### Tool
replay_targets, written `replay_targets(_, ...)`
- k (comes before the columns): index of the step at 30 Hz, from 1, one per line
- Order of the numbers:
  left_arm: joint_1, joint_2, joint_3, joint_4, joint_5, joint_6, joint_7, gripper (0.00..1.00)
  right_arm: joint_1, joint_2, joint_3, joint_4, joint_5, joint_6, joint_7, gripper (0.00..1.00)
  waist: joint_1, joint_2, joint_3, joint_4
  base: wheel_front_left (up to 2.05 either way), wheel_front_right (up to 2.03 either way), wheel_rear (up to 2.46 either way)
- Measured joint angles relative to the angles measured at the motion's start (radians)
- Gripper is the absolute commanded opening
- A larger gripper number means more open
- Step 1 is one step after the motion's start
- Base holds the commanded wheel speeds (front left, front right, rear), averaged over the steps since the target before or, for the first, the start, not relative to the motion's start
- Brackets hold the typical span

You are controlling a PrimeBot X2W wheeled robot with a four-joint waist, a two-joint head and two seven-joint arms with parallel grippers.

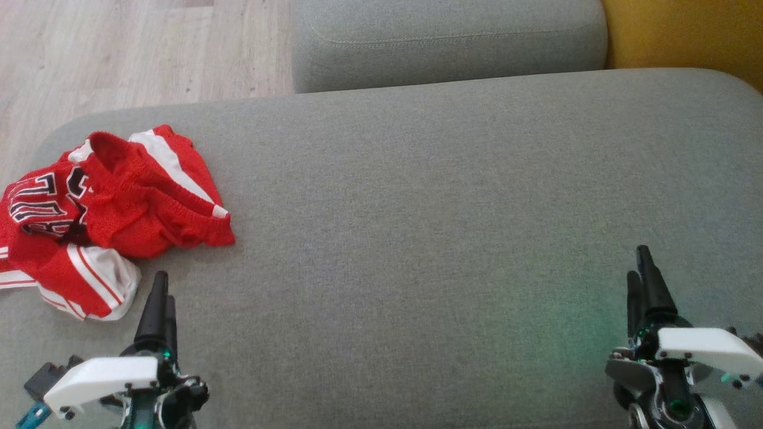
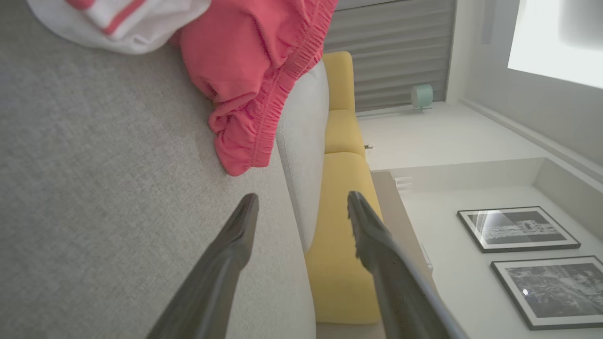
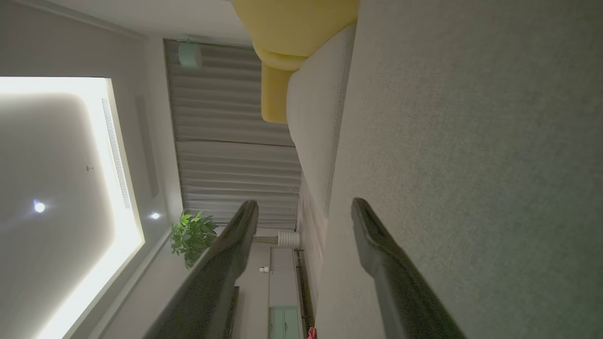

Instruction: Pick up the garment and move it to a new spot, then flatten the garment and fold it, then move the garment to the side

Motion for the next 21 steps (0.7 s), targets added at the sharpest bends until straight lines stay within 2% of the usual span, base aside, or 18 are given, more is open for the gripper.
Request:
replay_targets(4,-0.001,0.000,-0.008,-0.020,0.081,0.004,-0.014,1.00,-0.018,-0.021,0.034,0.001,-0.073,0.000,-0.015,1.00,0.0000,0.0000,-0.002,-0.001,0.00,0.00,0.00)
replay_targets(21,-0.001,0.001,-0.049,-0.068,0.432,0.045,-0.061,1.00,-0.038,-0.026,0.097,-0.018,-0.330,0.000,-0.062,1.00,0.0000,0.0000,-0.007,-0.008,0.00,0.00,0.00)
